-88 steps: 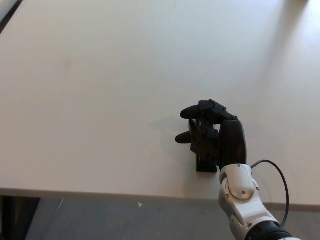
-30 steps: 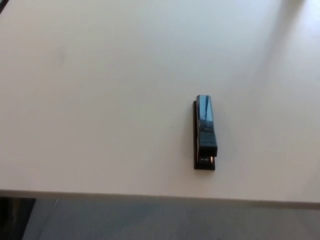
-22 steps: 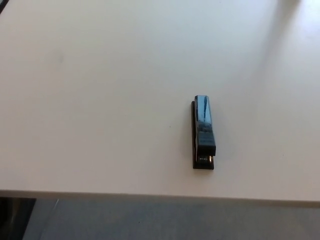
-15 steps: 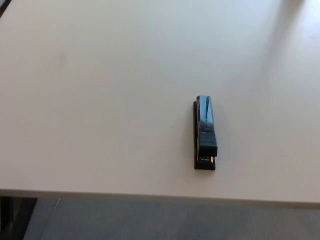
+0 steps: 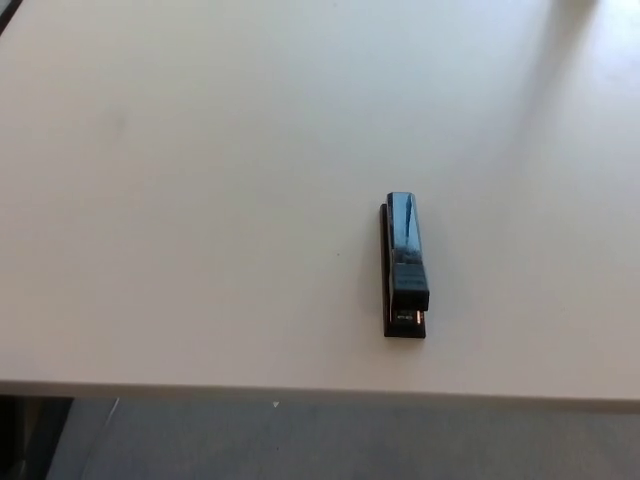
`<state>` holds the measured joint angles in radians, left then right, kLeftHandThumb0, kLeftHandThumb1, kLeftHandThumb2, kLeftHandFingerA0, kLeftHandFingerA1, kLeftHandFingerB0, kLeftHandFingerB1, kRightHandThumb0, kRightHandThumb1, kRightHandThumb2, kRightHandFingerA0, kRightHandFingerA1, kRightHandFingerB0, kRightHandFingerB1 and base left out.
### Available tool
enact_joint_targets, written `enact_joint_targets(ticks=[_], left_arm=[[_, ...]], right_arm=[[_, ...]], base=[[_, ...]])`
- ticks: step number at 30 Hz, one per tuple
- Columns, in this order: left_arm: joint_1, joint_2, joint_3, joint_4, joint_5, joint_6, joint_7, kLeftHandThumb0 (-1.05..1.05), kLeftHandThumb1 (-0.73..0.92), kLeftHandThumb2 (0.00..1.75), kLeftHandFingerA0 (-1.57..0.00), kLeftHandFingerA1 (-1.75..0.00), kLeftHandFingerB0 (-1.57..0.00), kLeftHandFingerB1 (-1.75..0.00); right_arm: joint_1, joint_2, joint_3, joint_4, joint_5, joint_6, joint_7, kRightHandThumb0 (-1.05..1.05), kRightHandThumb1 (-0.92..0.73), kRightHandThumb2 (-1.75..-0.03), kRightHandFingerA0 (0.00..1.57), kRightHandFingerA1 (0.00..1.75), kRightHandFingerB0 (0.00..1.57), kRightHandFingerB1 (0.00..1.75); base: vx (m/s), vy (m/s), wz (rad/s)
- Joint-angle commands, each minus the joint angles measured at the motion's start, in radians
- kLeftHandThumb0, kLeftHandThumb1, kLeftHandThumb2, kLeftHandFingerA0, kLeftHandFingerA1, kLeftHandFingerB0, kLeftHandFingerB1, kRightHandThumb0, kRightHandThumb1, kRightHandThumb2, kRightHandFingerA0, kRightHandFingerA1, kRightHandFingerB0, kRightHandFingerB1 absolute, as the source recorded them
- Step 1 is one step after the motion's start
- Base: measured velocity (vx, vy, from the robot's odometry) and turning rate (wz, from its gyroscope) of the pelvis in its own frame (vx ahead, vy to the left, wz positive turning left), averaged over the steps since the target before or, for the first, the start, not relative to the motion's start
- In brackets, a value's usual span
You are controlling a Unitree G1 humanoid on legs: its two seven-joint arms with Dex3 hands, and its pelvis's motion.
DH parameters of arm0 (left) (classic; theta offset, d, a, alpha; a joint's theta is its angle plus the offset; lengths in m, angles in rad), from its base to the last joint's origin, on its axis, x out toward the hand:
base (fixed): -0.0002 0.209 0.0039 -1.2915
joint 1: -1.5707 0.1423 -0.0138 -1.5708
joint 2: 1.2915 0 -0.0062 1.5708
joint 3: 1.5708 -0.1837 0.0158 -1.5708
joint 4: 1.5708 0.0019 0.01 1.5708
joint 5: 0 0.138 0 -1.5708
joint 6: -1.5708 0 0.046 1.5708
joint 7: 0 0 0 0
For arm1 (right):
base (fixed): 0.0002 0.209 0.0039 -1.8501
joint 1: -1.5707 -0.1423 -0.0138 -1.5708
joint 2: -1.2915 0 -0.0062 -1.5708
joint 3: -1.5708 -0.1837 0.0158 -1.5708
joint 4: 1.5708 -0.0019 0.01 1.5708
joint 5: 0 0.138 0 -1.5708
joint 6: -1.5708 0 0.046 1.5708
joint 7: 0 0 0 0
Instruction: The robot uses its right hand to press on the stapler that is in the middle of the desk
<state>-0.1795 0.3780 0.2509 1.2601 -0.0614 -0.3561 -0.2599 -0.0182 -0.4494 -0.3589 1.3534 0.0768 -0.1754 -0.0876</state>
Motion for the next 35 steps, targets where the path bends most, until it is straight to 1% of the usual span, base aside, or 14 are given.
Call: enact_joint_targets(ticks=[1,8,11,12,13,14,16,23,27,28,30,31,32,35], left_arm=[[0.006,0.013,0.012,0.004,-0.012,0.013,-0.004,-0.7,0.92,0.69,-0.11,-0.3,-0.12,-0.22],[0.007,0.02,0.007,0.001,-0.007,0.014,-0.004,-0.74,0.92,0.7,-0.12,-0.31,-0.12,-0.22],[0.003,0.02,0.01,0.001,-0.01,0.016,-0.008,-0.72,0.92,0.68,-0.11,-0.3,-0.12,-0.22],[0.005,0.021,0.008,0.001,-0.008,0.014,-0.008,-0.71,0.92,0.69,-0.11,-0.29,-0.11,-0.22],[0.013,0.017,0.006,0.001,-0.005,0.011,-0.003,-0.71,0.92,0.68,-0.12,-0.3,-0.12,-0.22],[0.016,0.015,0.006,0.001,-0.005,0.011,-0.001,-0.71,0.92,0.68,-0.12,-0.3,-0.11,-0.22],[0.014,0.015,0.009,0.003,-0.009,0.017,-0.003,-0.71,0.91,0.68,-0.12,-0.29,-0.11,-0.22],[0.059,0.001,-0.006,-0.001,0.003,0.001,-0.011,-0.72,0.92,0.7,-0.11,-0.29,-0.12,-0.22],[0.059,0.001,-0.017,-0.002,0.011,0.0,-0.001,-0.74,0.92,0.7,-0.11,-0.29,-0.12,-0.22],[0.064,-0.001,-0.015,-0.006,0.005,-0.001,-0.001,-0.78,0.76,1.06,0.0,-0.39,-0.15,-0.35],[0.072,-0.004,-0.014,-0.006,0.003,-0.004,0.0,-0.76,0.76,1.07,0.0,-0.37,-0.15,-0.34],[0.073,-0.004,-0.016,-0.006,0.005,-0.004,-0.001,-0.73,0.91,0.69,-0.1,-0.27,-0.13,-0.22],[0.078,-0.006,-0.02,-0.005,0.008,-0.002,-0.001,-0.74,0.76,1.07,0.0,-0.38,-0.15,-0.33],[0.096,-0.008,-0.03,-0.007,0.014,0.0,0.003,-0.75,0.76,1.06,-0.06,-0.41,-0.1,-0.32]], right_arm=[[-0.06,0.024,0.197,-0.001,-0.16,0.106,0.198,-0.27,-0.58,-0.58,0.82,0.47,0.6,0.41],[-0.256,0.012,0.307,-0.006,-0.162,0.165,0.339,-0.27,-0.83,-0.65,0.6,0.43,0.42,0.36],[-0.34,0.017,0.301,-0.008,-0.123,0.221,0.463,-0.57,-0.86,-0.65,0.15,0.31,0.06,0.26],[-0.353,0.029,0.288,-0.008,-0.106,0.232,0.465,-0.81,-0.76,-1.05,0.0,0.17,0.0,0.11],[-0.357,0.049,0.244,-0.01,-0.058,0.241,0.461,-0.9,-0.78,-1.09,0.0,0.07,0.0,0.05],[-0.357,0.06,0.22,-0.011,-0.032,0.243,0.458,-0.82,-0.89,-0.67,0.0,0.0,0.0,0.0],[-0.362,0.098,0.194,-0.017,-0.009,0.225,0.421,-0.99,-0.89,-1.17,0.0,0.03,0.0,0.0],[-0.257,0.184,0.105,-0.029,0.013,0.09,0.346,-0.98,-0.92,-1.19,0.0,0.03,0.0,0.03],[-0.238,0.184,0.084,-0.027,0.005,0.086,0.34,-0.83,-0.92,-0.79,0.0,0.0,0.0,0.0],[-0.228,0.181,0.077,-0.025,0.005,0.091,0.344,-0.97,-0.92,-1.2,0.0,0.04,0.0,0.03],[-0.211,0.179,0.066,-0.023,0.008,0.097,0.346,-0.97,-0.92,-1.19,0.0,0.04,0.0,0.03],[-0.209,0.178,0.063,-0.022,0.008,0.103,0.345,-0.97,-0.92,-1.19,0.0,0.04,0.0,0.03],[-0.197,0.172,0.064,-0.019,0.002,0.111,0.342,-0.97,-0.92,-1.19,0.0,0.03,0.0,0.02],[-0.174,0.166,0.068,-0.016,-0.007,0.117,0.339,-0.97,-0.92,-1.2,0.0,0.04,0.0,0.02]], base=[[0.0,0.0,0.0],[0.0,0.0,0.0],[0.0,0.0,0.0],[0.0,0.0,0.0],[0.0,0.0,0.0],[0.0,0.0,0.0],[0.0,0.0,0.0],[0.0,0.0,0.0],[0.0,0.0,0.0],[0.0,0.0,0.0],[0.0,0.0,0.0],[0.0,0.0,0.0],[0.0,0.0,0.0],[0.0,0.0,0.0]])
